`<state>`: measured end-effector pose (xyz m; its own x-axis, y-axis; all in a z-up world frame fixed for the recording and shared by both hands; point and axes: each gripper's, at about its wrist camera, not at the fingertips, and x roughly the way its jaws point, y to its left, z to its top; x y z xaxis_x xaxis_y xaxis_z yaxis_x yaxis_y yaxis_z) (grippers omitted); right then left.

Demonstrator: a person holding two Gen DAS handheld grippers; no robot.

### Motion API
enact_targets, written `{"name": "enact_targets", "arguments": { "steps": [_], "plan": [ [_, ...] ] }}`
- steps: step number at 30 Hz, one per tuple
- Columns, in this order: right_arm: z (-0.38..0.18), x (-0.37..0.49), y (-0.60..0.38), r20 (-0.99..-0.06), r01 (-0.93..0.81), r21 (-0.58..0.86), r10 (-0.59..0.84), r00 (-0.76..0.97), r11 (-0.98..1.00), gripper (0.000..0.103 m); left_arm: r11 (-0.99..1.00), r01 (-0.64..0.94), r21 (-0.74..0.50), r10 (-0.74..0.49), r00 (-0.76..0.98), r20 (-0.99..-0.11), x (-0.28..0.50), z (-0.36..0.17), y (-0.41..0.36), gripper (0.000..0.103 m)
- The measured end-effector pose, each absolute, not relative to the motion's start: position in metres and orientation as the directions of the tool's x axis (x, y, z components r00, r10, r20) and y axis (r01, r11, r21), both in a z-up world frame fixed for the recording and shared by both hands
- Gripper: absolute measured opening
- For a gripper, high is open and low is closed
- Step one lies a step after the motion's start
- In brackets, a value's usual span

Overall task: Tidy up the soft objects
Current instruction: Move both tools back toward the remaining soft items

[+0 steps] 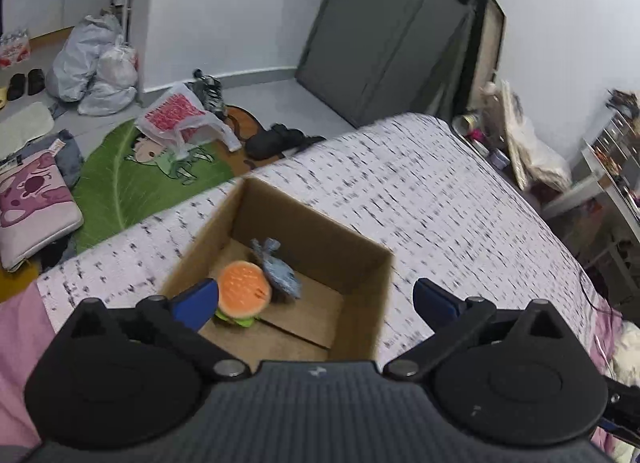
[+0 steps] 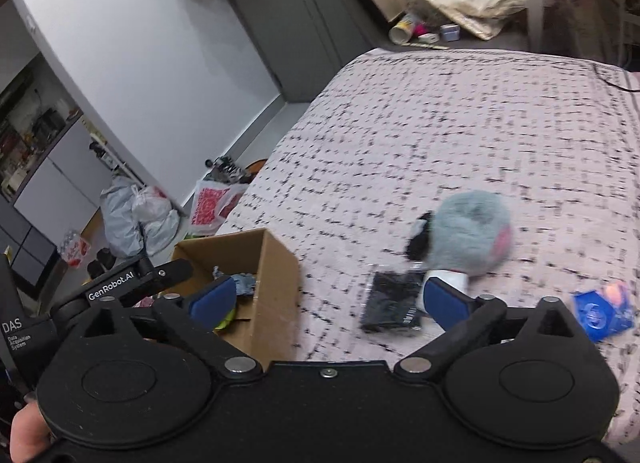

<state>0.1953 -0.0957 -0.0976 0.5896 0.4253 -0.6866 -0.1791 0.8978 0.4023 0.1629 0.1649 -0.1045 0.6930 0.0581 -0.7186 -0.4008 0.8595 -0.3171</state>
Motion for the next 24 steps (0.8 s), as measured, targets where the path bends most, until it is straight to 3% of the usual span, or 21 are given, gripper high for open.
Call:
{"name": "enact_targets", "arguments": {
  "steps": [10, 24],
  "plan": [
    [-0.087, 0.176, -0.152, -0.666, -0.164, 0.426, 0.431, 0.610, 0.890, 0.103, 0.886, -0.316, -0.339, -0.002, 0.728, -0.685, 0.150, -0.083, 0.119, 0.103],
    [-0.089, 0.160, -0.233, -0.648, -0.098, 0.483, 0.430, 0.629, 0.870, 0.103, 0.910, -0.301, -0.285, -0.017, 0.660, -0.751, 0.135, -0.071, 0.072, 0.102]
  ]
}}
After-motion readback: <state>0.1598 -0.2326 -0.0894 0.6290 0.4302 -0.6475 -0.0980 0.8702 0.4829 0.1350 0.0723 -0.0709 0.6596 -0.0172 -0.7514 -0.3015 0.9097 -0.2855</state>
